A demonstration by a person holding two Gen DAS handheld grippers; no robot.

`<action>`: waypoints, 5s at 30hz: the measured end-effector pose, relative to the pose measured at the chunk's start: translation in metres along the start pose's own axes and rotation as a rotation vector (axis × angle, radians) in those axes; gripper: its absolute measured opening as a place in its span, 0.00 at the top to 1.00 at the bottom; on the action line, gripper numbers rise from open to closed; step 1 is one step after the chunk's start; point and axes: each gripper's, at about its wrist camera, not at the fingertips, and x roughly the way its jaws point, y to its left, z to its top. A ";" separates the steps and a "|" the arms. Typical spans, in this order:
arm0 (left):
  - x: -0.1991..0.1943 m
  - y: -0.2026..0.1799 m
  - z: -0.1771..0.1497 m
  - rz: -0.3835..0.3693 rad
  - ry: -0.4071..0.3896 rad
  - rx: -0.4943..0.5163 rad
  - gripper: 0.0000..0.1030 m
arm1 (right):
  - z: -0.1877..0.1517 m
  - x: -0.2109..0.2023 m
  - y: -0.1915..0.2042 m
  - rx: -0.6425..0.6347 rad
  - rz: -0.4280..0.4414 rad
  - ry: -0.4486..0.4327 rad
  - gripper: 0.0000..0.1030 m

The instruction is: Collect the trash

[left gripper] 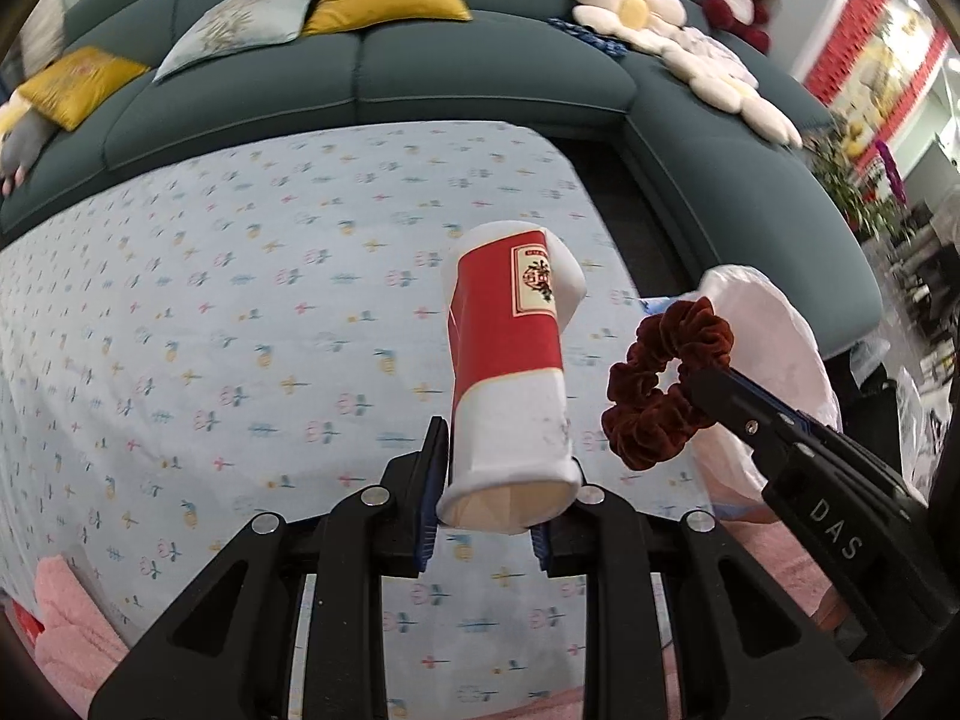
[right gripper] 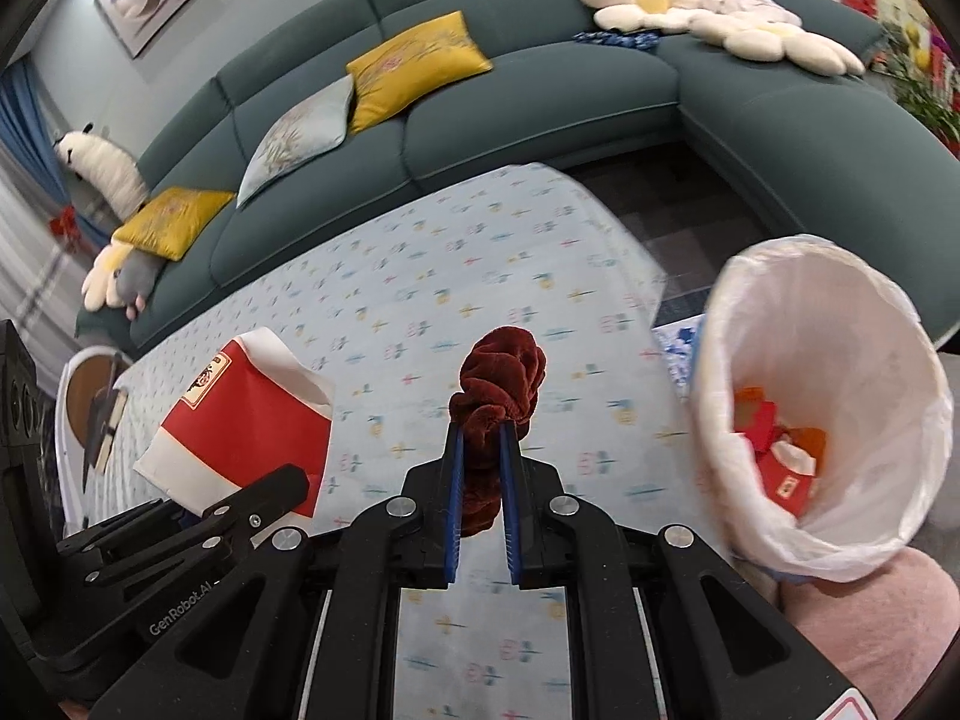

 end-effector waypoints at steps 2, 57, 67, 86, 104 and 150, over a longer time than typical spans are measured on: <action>0.000 -0.012 0.000 0.000 -0.001 0.023 0.77 | 0.001 -0.007 -0.013 0.018 -0.006 -0.014 0.89; 0.064 -0.226 0.002 -0.060 0.083 0.368 0.53 | 0.000 -0.069 -0.225 0.312 -0.157 -0.141 0.89; 0.068 -0.206 0.004 -0.031 0.087 0.319 0.51 | 0.008 -0.058 -0.213 0.276 -0.143 -0.123 0.87; 0.051 -0.168 0.009 -0.004 0.032 0.234 0.39 | 0.025 -0.064 -0.167 0.108 -0.183 -0.143 0.63; 0.039 -0.145 -0.004 0.074 -0.017 0.209 0.31 | 0.008 -0.076 -0.146 -0.020 -0.267 -0.121 0.23; 0.026 -0.129 -0.029 0.136 -0.041 0.177 0.19 | -0.018 -0.074 -0.119 -0.111 -0.350 -0.099 0.07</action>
